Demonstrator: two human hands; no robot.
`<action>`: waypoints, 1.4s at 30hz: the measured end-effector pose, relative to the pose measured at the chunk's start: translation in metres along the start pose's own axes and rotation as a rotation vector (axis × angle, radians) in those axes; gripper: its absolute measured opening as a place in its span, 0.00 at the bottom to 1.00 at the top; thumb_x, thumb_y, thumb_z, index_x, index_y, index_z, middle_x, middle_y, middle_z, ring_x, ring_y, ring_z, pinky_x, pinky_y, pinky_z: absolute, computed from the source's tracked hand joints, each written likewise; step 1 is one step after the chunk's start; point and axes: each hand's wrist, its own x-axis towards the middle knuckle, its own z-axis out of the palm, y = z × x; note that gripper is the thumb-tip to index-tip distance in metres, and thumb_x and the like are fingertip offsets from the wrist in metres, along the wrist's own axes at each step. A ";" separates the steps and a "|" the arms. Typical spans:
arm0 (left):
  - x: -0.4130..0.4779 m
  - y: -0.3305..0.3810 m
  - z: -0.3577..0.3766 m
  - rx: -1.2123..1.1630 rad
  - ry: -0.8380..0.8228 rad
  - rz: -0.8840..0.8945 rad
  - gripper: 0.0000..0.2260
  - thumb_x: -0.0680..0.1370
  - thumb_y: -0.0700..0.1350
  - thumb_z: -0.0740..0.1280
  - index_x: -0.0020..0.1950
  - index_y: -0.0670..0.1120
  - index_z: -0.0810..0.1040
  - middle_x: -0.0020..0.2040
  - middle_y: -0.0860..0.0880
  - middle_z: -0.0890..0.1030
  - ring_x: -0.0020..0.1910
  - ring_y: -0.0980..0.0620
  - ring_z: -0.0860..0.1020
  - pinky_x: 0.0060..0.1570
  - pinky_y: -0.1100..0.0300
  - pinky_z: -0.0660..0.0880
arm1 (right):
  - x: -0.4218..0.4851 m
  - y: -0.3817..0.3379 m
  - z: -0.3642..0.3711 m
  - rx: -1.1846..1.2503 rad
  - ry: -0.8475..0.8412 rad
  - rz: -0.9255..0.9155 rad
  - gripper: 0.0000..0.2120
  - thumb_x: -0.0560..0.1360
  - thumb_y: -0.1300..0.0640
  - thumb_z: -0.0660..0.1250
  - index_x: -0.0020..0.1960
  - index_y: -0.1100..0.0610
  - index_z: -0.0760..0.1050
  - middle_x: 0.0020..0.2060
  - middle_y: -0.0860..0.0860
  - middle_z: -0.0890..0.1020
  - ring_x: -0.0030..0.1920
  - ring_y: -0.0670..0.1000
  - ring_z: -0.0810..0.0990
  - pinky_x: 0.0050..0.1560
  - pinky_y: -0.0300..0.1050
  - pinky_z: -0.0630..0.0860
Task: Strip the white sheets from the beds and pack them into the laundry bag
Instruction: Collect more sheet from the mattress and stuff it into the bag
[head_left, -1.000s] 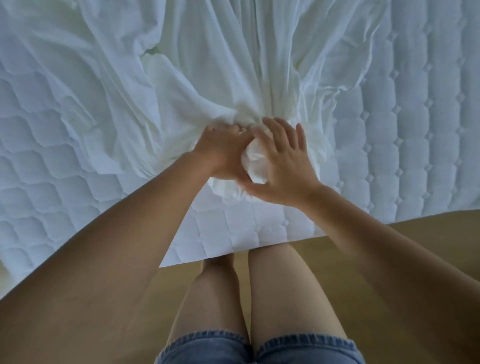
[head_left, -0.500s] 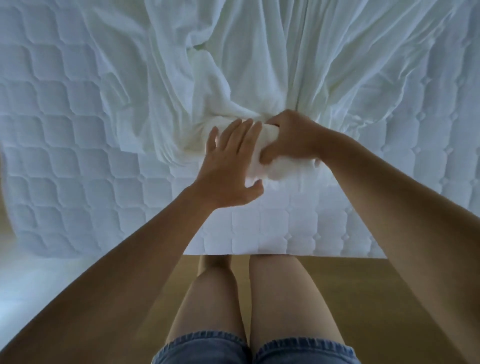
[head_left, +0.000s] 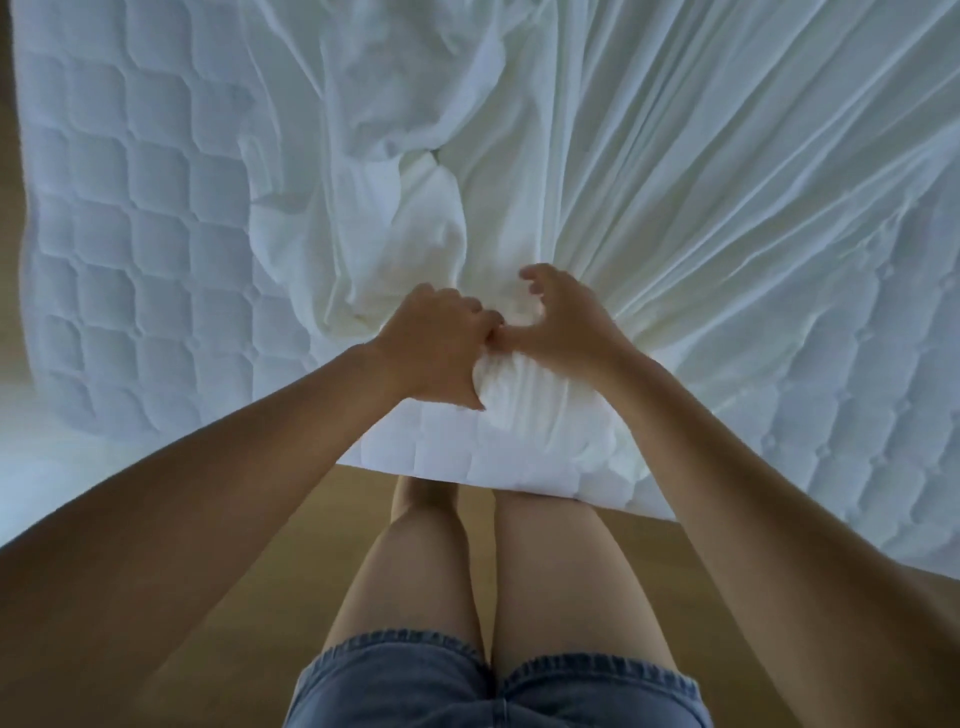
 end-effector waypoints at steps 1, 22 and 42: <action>0.009 -0.001 -0.007 -0.046 -0.047 -0.039 0.34 0.63 0.67 0.71 0.64 0.53 0.73 0.51 0.53 0.80 0.51 0.48 0.78 0.49 0.55 0.70 | -0.009 -0.004 -0.004 -0.135 0.139 -0.074 0.31 0.72 0.45 0.69 0.71 0.55 0.65 0.64 0.52 0.72 0.66 0.54 0.69 0.61 0.46 0.67; 0.044 -0.024 -0.009 0.027 0.150 -0.161 0.49 0.66 0.59 0.73 0.78 0.53 0.47 0.76 0.44 0.52 0.74 0.42 0.55 0.70 0.45 0.56 | 0.043 -0.013 -0.069 -0.505 -0.040 -0.142 0.55 0.61 0.36 0.75 0.77 0.51 0.49 0.75 0.54 0.56 0.75 0.58 0.52 0.73 0.60 0.55; -0.025 -0.005 -0.009 -0.261 0.001 -0.240 0.35 0.65 0.63 0.71 0.68 0.50 0.67 0.63 0.49 0.75 0.62 0.45 0.74 0.62 0.50 0.70 | -0.002 -0.029 -0.017 -0.774 -0.227 -0.303 0.32 0.64 0.38 0.72 0.65 0.45 0.68 0.50 0.46 0.81 0.51 0.53 0.80 0.49 0.45 0.72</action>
